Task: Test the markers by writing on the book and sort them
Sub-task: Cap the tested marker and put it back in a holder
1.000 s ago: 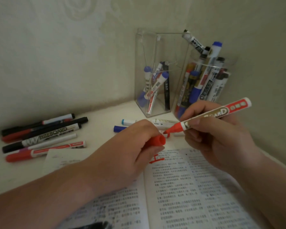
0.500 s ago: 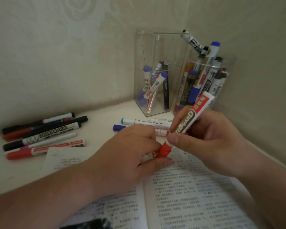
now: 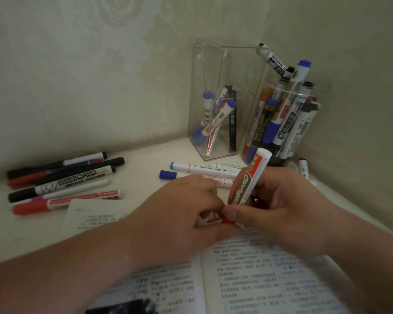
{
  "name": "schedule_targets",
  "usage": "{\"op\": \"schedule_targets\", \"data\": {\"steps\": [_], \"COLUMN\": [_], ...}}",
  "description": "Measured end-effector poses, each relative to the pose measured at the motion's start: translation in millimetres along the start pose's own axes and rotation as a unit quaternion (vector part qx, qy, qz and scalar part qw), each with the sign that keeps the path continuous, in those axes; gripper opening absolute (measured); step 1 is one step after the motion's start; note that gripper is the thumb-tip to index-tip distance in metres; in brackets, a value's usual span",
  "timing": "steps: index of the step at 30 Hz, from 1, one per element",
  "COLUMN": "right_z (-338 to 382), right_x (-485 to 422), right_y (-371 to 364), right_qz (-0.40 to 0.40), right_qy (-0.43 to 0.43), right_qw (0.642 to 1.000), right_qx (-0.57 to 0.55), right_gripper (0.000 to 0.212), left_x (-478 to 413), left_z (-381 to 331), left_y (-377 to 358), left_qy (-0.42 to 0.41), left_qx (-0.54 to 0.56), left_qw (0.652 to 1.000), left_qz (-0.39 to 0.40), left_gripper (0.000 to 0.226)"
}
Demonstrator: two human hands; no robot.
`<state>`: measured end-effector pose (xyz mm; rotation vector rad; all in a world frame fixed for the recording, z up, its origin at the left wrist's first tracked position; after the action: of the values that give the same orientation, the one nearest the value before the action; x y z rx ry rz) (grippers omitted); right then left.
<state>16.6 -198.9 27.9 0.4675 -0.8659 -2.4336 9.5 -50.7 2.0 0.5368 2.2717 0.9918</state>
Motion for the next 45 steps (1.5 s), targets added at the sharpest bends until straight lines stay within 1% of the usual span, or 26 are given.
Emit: {"op": "schedule_targets", "data": {"steps": [3,5,6,9,10,11,13,14,16,18,20,22,24,26,28,31,33,36,38,40,43,45], "right_z": [-4.0,-5.8,-5.7,-5.8,-6.2,-5.6,1.7,4.7,7.7,11.3,14.2,18.4,23.9,26.2,28.8,33.8,36.1,37.3,36.1,34.1,29.0,27.6], "right_x": [-1.6,-1.2,-0.4,1.6,2.7,3.9,5.7,7.0,7.9,10.4,14.2,15.4,11.1,5.1,1.1,-3.7,-5.0,-5.5,-6.0,-6.6,-6.1,-5.8], "right_y": [-2.3,-4.3,-5.5,-9.2,-8.1,-5.6,3.9,8.3,12.9,18.9,33.0,49.3,61.7,69.7,75.9,81.9,82.8,82.6,83.9,85.9,88.6,89.1], "right_qz": [0.001,-0.003,-0.008,-0.044,-0.068,-0.099,-0.172,-0.196,-0.212,-0.236,-0.308,-0.371,-0.401,-0.417,-0.427,-0.427,-0.432,-0.437,-0.437,-0.441,-0.450,-0.454], "right_qy": [-0.014,-0.020,-0.022,-0.025,-0.029,-0.028,0.004,0.021,0.030,0.020,-0.002,-0.023,-0.041,-0.056,-0.076,-0.088,-0.077,-0.055,-0.047,-0.043,-0.045,-0.037], "right_qw": [1.000,1.000,0.999,0.999,0.997,0.993,0.980,0.976,0.973,0.968,0.947,0.922,0.911,0.904,0.898,0.899,0.898,0.897,0.897,0.895,0.890,0.888], "right_qx": [0.016,0.021,0.022,-0.011,-0.030,-0.058,-0.097,-0.093,-0.083,-0.083,-0.095,-0.105,-0.083,-0.073,-0.075,-0.052,-0.039,-0.041,-0.048,-0.053,-0.060,-0.059], "right_gripper": [0.019,0.017,0.017,0.023,0.024,0.021,0.008,0.009,0.008,0.011,0.017,0.013,0.010,0.011,0.011,0.013,0.012,0.012,0.012,0.010,0.010,0.013], "left_x": [-0.3,0.3,0.7,1.8,2.0,2.4,3.4,3.8,3.6,3.5,4.3,6.0,6.8,6.1,5.9,4.9,3.0,-1.9,-8.7,-22.1,-49.7,-68.5], "left_z": [-2.6,-3.1,-3.3,-0.5,0.7,1.1,3.6,4.7,5.2,3.8,3.3,6.0,9.5,12.3,12.4,8.1,6.1,2.7,0.3,-2.1,-8.4,-12.7], "left_y": [0.6,-0.4,-0.3,0.6,1.3,2.5,3.4,3.5,3.3,5.7,12.5,20.1,23.5,24.3,24.3,25.8,27.3,37.0,47.2,57.5,73.4,80.5], "left_qy": [-0.005,-0.008,-0.012,-0.009,-0.005,-0.002,0.004,0.008,0.004,0.001,0.007,0.028,0.040,0.042,0.043,0.036,0.041,0.055,0.076,0.081,0.060,0.052], "left_qx": [0.030,0.043,0.047,0.049,0.044,0.037,0.020,0.011,0.002,0.010,0.023,0.046,0.053,0.037,0.032,0.006,-0.003,-0.002,0.006,-0.001,-0.066,-0.099], "left_qw": [1.000,0.999,0.999,0.999,0.999,0.999,0.999,0.999,0.998,0.997,0.992,0.982,0.974,0.973,0.974,0.979,0.982,0.979,0.979,0.985,0.992,0.992], "left_qz": [0.006,0.008,0.003,-0.012,-0.018,-0.024,-0.039,-0.046,-0.057,-0.075,-0.123,-0.182,-0.214,-0.225,-0.221,-0.201,-0.186,-0.197,-0.190,-0.153,-0.087,-0.054], "left_gripper": [0.023,0.013,0.008,0.011,0.011,0.012,0.023,0.030,0.036,0.034,0.035,0.042,0.041,0.037,0.032,0.025,0.021,0.014,0.020,0.024,0.040,0.043]}}
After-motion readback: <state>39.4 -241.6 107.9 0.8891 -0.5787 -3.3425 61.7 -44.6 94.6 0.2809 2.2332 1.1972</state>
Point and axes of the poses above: each hand's wrist, its own x-axis away from the middle knuckle, its own y-axis out of the back of the hand, z = x × y, the point moved 5 cm from there along -x, towards the middle knuckle, and after that the axes turned 7 degrees about x, right-handed, at the moved point
